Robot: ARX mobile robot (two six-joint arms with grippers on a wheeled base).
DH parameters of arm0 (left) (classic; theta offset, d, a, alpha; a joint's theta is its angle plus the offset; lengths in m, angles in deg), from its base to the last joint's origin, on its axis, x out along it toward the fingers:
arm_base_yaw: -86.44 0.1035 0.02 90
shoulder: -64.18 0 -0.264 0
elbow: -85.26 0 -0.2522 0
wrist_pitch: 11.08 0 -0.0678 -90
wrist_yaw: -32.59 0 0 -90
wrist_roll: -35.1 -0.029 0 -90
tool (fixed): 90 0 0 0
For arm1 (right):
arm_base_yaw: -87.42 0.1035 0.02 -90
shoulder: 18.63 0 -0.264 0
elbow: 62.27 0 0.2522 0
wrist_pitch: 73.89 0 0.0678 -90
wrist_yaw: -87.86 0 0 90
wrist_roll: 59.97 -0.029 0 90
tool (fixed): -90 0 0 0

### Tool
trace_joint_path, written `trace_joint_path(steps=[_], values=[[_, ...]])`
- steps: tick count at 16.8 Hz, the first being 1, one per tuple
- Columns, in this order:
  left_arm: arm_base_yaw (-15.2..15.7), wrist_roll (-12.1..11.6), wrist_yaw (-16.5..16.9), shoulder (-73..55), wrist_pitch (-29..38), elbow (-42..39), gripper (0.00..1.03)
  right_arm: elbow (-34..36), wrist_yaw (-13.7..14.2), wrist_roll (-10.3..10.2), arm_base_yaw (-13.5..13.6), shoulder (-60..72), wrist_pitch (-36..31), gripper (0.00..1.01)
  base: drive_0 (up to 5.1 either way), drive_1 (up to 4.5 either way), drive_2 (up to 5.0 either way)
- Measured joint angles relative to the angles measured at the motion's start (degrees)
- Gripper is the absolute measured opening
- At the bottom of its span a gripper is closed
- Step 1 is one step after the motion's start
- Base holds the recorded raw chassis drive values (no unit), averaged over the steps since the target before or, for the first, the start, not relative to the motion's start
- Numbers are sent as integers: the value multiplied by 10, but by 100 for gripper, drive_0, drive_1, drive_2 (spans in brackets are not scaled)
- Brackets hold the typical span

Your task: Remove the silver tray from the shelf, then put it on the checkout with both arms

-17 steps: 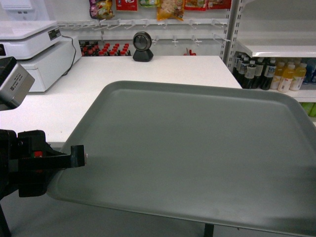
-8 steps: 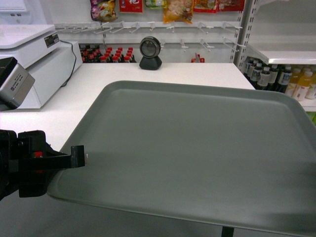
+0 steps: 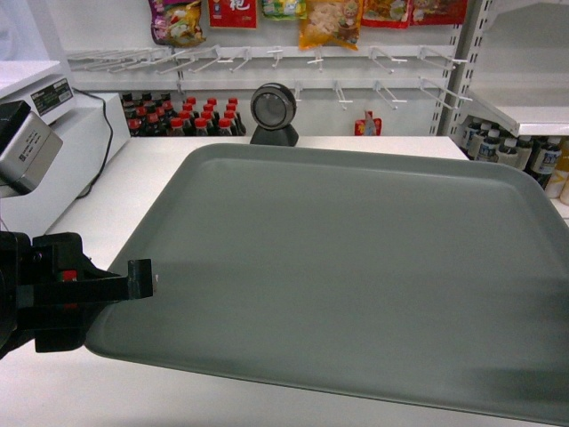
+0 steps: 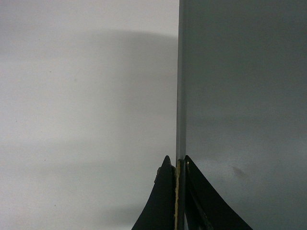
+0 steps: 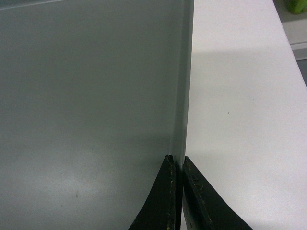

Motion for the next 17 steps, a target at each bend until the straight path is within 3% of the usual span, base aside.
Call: trace_joint_path(steps=[1, 2, 4, 5, 7, 9, 11, 17], values=[[0, 0, 0, 0, -3, 0, 2, 0, 0, 0, 0, 0, 2, 3, 0, 0, 0], [-1, 2, -9, 0, -17, 2, 2, -4, -19, 12, -3, 0, 22, 3, 0, 0, 0], [-5, 9, -84, -24, -123, 50, 3, -53, -106, 50, -6, 40, 68, 3, 0, 0, 0], [6, 8, -96, -42, -134, 68, 3, -79, -130, 59, -2, 70, 61, 3, 0, 0, 0], [55, -1, -63, -89, -111, 109, 3, -144, -146, 70, 8, 136, 50, 3, 0, 0, 0], [90, -9, -32, -138, -95, 153, 3, -214, -146, 73, 17, 206, 40, 3, 0, 0, 0], [111, -23, -22, -195, -83, 196, 3, -280, -140, 71, 28, 275, 39, 3, 0, 0, 0], [118, -48, -26, -343, -96, 320, 3, -453, -93, 79, 38, 453, 95, 3, 0, 0, 0]])
